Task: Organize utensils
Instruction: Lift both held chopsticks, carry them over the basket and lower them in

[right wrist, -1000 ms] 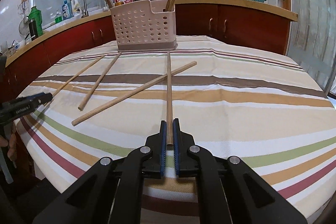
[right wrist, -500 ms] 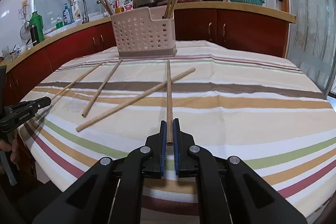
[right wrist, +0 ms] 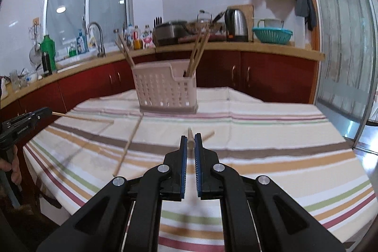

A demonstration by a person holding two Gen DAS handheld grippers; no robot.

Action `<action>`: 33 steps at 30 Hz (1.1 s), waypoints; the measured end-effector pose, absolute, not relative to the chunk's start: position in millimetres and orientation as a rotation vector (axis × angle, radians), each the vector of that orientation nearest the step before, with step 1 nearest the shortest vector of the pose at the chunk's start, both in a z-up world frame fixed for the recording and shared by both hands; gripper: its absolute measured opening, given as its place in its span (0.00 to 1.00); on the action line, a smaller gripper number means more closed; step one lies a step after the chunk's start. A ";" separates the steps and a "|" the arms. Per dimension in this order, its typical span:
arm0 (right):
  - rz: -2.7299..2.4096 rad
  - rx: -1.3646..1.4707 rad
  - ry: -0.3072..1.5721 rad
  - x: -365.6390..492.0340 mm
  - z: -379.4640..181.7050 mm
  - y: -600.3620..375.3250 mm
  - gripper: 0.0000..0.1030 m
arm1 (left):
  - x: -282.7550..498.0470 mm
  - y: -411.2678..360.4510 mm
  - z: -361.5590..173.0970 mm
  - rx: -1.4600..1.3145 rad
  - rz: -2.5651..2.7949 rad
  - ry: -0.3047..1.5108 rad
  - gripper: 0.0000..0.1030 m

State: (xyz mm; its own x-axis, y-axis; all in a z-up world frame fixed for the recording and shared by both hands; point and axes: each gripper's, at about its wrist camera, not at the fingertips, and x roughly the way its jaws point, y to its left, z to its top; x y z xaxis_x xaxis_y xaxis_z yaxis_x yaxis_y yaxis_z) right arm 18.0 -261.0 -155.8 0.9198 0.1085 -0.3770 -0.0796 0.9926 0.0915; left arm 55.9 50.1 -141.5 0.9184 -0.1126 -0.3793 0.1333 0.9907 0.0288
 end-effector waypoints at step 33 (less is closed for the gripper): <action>0.178 0.051 0.256 56.8 -83.7 -244.5 0.07 | 98.8 26.8 -68.6 0.037 -0.212 0.213 0.06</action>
State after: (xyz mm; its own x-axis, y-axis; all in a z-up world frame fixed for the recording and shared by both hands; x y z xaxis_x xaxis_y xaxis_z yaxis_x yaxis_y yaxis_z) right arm 56.8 -244.5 -83.7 0.9519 0.1815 -0.2469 -0.1685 0.9830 0.0728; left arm 98.8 26.8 -68.6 0.9552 -0.2049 -0.2138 0.2128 0.9770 0.0144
